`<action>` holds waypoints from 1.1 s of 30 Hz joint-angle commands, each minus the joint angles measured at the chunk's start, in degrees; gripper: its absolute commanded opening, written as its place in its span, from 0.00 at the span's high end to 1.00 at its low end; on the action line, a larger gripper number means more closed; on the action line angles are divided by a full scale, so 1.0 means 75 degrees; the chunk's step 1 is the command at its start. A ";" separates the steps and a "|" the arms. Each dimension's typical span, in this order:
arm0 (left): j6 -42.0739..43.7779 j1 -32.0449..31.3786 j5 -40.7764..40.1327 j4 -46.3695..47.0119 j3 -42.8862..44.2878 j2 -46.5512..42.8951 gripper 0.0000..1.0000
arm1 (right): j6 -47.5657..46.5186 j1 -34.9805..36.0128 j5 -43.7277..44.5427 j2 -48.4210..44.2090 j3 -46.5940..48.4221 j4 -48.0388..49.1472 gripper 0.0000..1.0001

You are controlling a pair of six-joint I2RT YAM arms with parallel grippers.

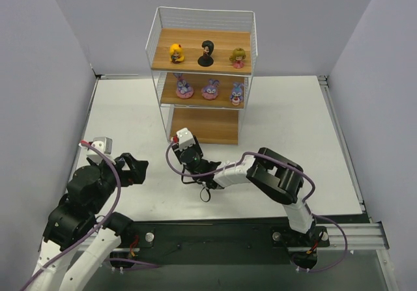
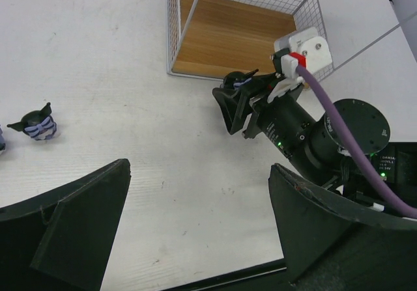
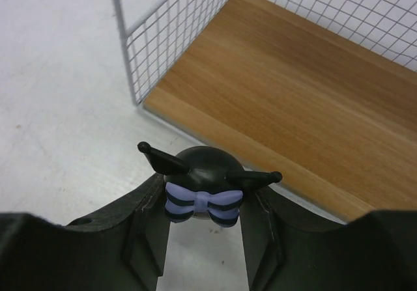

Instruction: Place and organize the plastic toys onto the shelf

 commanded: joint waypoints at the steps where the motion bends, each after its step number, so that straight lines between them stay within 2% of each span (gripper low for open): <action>1: -0.0128 -0.0017 -0.0041 0.0610 -0.0254 -0.0241 0.03 | 0.0347 -0.0384 -0.0008 -0.0052 0.0444 0.0868 0.88; 7: -0.0034 -0.0017 -0.0415 0.0727 -0.0442 -0.0324 0.03 | 0.0335 -0.0514 0.0108 0.0802 0.1497 0.1009 0.85; 13: 0.0095 -0.0017 -0.0825 0.0774 -0.0583 -0.0522 0.03 | 0.0956 -0.0608 0.0354 0.1132 0.2015 0.0728 0.82; 21: 0.0282 -0.0017 -0.1178 0.0938 -0.0782 -0.0722 0.03 | 0.1553 -0.0608 0.0471 0.1484 0.2834 -0.0490 0.82; 33: 0.0306 -0.0017 -0.1201 0.0950 -0.0852 -0.0640 0.03 | 0.2163 -0.0619 0.0835 0.1742 0.3012 -0.1194 0.82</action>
